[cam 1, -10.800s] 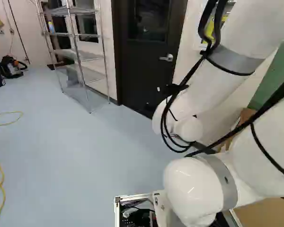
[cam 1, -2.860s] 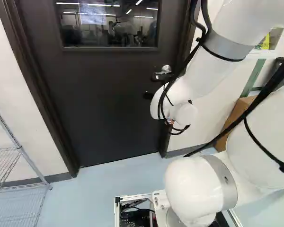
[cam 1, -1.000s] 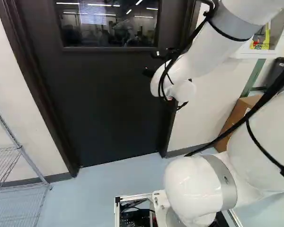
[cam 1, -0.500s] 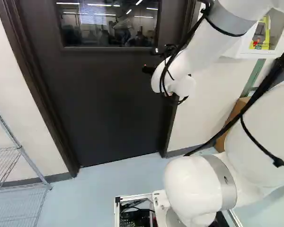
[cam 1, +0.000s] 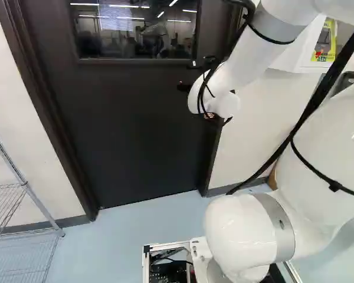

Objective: Open the door and move inside

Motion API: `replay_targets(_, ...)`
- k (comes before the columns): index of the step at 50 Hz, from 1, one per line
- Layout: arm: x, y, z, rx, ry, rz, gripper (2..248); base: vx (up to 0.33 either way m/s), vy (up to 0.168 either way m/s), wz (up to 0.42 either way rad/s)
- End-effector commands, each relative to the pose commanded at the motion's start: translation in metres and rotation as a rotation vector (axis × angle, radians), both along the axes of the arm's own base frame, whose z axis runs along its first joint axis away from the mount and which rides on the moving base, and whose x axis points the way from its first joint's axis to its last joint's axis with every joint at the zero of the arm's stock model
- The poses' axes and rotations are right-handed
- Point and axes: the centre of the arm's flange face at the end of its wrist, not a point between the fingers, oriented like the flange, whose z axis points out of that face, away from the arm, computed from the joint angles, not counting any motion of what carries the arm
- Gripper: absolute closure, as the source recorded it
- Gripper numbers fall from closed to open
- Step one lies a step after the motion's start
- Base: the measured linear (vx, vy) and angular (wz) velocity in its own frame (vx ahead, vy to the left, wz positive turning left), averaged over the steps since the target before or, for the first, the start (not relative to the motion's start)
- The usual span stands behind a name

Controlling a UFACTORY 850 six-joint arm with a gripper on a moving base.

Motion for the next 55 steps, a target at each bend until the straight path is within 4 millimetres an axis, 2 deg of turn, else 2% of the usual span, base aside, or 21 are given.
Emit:
replay_targets(15, 0.008, 0.0, -0.015, 0.002, 0.036, 0.001, 3, 0.0, 0.0, 0.0)
replay_targets(55, 0.014, 0.0, -0.056, 0.006, 0.13, 0.001, 3, 0.0, 0.0, 0.0)
